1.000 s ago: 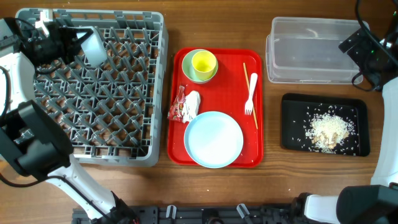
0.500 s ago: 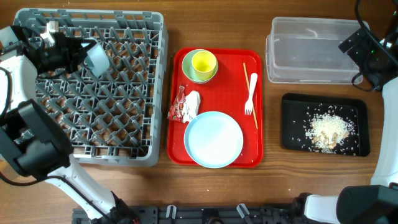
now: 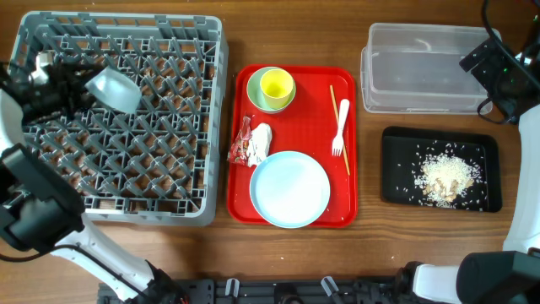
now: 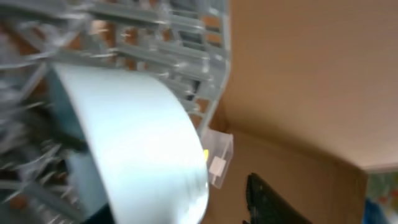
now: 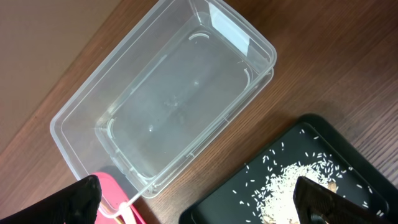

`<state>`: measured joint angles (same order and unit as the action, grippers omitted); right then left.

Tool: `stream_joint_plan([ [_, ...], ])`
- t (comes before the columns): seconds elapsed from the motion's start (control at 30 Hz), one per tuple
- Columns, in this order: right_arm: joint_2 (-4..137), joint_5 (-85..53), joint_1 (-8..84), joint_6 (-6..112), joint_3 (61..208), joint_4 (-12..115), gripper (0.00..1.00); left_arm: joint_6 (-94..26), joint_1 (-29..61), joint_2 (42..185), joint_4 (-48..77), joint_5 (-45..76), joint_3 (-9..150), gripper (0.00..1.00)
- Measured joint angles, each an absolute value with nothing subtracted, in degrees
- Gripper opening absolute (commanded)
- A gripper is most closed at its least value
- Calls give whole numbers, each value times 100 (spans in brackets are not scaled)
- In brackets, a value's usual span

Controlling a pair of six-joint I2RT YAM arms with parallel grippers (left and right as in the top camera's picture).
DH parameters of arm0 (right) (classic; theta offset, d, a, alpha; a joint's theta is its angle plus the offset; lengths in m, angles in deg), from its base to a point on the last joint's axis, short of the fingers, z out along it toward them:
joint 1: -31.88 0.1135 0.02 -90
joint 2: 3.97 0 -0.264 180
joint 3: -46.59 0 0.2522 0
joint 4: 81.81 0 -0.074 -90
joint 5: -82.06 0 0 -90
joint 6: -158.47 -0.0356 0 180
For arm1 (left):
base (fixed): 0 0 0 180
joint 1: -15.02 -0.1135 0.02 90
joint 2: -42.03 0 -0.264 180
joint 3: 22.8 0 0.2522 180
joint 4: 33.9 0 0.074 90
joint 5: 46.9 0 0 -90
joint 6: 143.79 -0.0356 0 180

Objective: Sort waste into correct bins and load items into the dishwasher rack
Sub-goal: 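Place the blue bowl upside down in the rack and release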

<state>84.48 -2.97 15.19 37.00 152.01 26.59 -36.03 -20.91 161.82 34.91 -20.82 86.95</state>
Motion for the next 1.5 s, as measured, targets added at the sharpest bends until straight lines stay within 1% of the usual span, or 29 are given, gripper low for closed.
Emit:
stream_joint_plan([
  [0.03,8448,-297,1519,3700,15201,2656,100,-3643,-2143,16179,3598,-1909,8692,63],
  [0.07,8448,-297,1519,3700,15201,2659,100,-3684,-2189,16171,3685,-1688,8688,64],
  [0.13,8448,-297,1519,3700,15201,2659,100,-3713,-2268,16118,3790,-1240,8684,100],
  [0.23,8448,-297,1519,3700,15201,2659,100,-3724,-2401,15869,3935,-519,8668,100],
  [0.27,8448,-297,1519,3700,15201,2659,100,-3721,-2445,15742,3978,-300,8668,96],
  [0.3,8448,-297,1519,3700,15201,2659,100,-3713,-2480,15596,4020,-58,8668,82],
  [0.33,8448,-297,1519,3700,15201,2659,100,-3702,-2501,15427,4059,145,8668,70],
  [0.37,8448,-297,1519,3700,15201,2659,100,-3673,-2504,15296,4081,283,8668,26],
  [0.4,8448,-297,1519,3700,15201,2659,100,-3643,-2497,15126,4116,434,8668,10],
  [0.43,8448,-297,1519,3700,15201,2656,100,-3636,-2467,14962,4120,545,8668,4],
  [0.53,8448,-297,1519,3700,15201,2659,100,-3647,-2217,14577,3980,795,8668,4],
  [0.67,8448,-297,1519,3700,15201,2656,100,-3649,-1433,14485,3421,1522,8668,4],
  [0.8,8448,-297,1519,3700,15201,2659,100,-3651,-366,14662,2984,2985,8668,4],
  [0.93,8448,-297,1519,3700,15201,2656,100,-3651,143,14839,2684,4174,8668,4],
  [1.03,8448,-297,1519,3700,15201,2659,100,-3651,215,14977,2595,4650,8668,4],
  [1.23,8448,-297,1519,3700,15201,2659,100,-3651,198,15189,2774,4980,8668,4],
  [1.5,8448,-297,1519,3703,15201,2659,100,-3651,172,15296,3650,5079,8668,4],
])
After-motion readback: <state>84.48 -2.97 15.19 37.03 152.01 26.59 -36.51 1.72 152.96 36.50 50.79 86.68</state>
